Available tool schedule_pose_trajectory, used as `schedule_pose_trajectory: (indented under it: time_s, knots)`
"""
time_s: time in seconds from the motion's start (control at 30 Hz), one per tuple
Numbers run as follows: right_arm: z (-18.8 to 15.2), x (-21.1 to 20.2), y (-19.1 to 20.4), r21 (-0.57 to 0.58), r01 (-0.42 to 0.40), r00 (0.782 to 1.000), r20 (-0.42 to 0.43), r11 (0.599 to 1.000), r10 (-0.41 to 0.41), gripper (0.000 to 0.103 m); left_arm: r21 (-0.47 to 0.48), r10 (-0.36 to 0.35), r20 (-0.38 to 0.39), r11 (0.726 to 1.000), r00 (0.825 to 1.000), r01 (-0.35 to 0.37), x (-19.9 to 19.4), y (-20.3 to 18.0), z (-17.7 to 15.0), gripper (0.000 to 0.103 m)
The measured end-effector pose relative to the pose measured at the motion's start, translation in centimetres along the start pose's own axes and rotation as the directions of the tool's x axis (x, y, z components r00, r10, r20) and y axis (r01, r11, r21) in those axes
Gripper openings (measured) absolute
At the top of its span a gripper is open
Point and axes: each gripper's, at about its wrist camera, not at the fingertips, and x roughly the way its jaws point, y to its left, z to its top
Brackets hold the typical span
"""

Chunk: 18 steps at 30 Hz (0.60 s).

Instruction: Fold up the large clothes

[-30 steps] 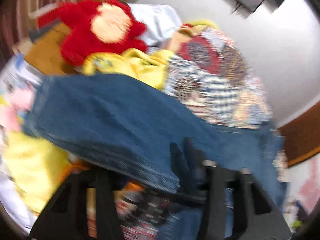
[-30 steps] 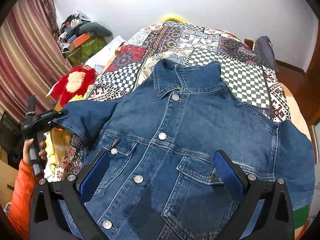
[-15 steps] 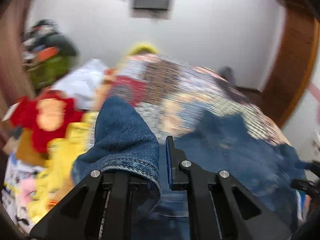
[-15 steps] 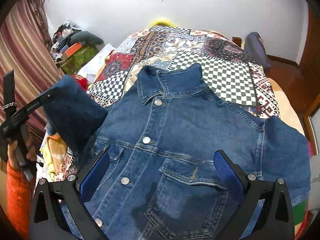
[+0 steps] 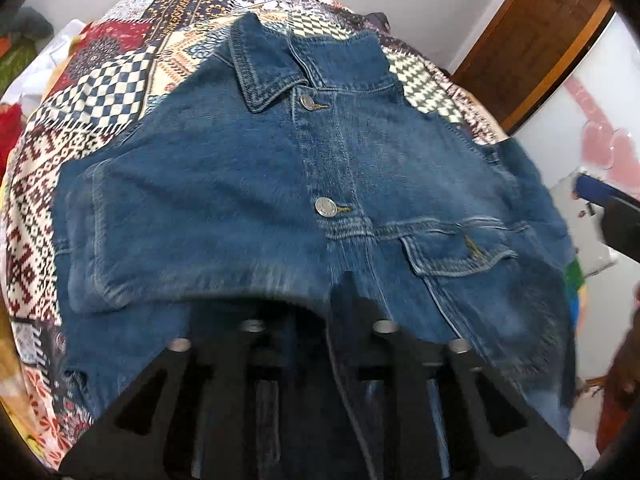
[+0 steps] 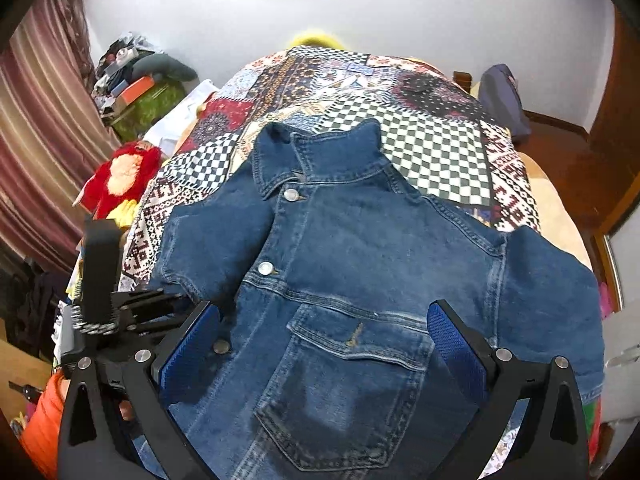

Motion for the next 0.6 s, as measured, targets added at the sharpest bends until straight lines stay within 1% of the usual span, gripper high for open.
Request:
schedule_pose_trajectory:
  time_s: [0.07, 0.1, 0.13, 0.17, 0.23, 0.3, 0.4, 0.43, 0.53, 0.6]
  knots:
    - [0.5, 0.2, 0.8, -0.012, -0.013, 1.000, -0.003, 1.000, 0.013, 0.103, -0.009, 0.000, 0.044, 1.000, 0.999, 0.001, -1.9, 0.8, -0.5, 0.055]
    - [0.8, 0.4, 1.2, -0.018, -0.024, 1.000, -0.005, 1.000, 0.023, 0.103, -0.011, 0.004, 0.080, 1.000, 0.997, -0.003, -3.2, 1.4, -0.9, 0.059]
    - [1.1, 0.5, 1.8, -0.023, -0.036, 0.999, -0.006, 0.999, 0.036, 0.103, -0.016, 0.018, 0.111, 1.000, 0.994, -0.016, -4.5, 2.3, -1.3, 0.060]
    - [1.5, 0.6, 2.5, -0.024, -0.052, 0.999, -0.008, 0.998, 0.052, 0.103, -0.026, 0.037, 0.134, 0.999, 0.990, -0.034, -5.5, 3.1, -1.9, 0.064]
    - [2.2, 0.8, 3.9, -0.031, -0.079, 0.997, -0.009, 0.996, 0.079, 0.103, -0.062, 0.097, 0.173, 0.994, 0.980, -0.087, -7.7, 5.3, -2.8, 0.067]
    - [2.7, 1.3, 6.3, -0.074, -0.092, 0.996, -0.014, 0.993, 0.091, 0.103, -0.106, 0.161, 0.198, 0.984, 0.967, -0.142, -9.5, 7.9, -3.8, 0.070]
    - [3.1, 2.6, 10.0, -0.152, -0.096, 0.995, -0.030, 0.984, 0.093, 0.103, -0.161, 0.254, 0.197, 0.961, 0.947, -0.224, -10.9, 11.1, -5.2, 0.072]
    - [3.1, 3.2, 11.2, -0.176, -0.101, 0.995, -0.042, 0.979, 0.096, 0.103, -0.174, 0.269, 0.192, 0.956, 0.944, -0.237, -11.1, 12.1, -5.6, 0.072]
    - [3.1, 5.7, 14.6, -0.249, -0.116, 0.991, -0.093, 0.962, 0.095, 0.103, -0.231, 0.287, 0.157, 0.941, 0.945, -0.247, -10.8, 15.2, -7.2, 0.072]
    - [2.9, 8.3, 17.0, -0.308, -0.122, 0.986, -0.145, 0.944, 0.080, 0.103, -0.266, 0.291, 0.135, 0.931, 0.947, -0.248, -10.2, 16.6, -8.1, 0.072]
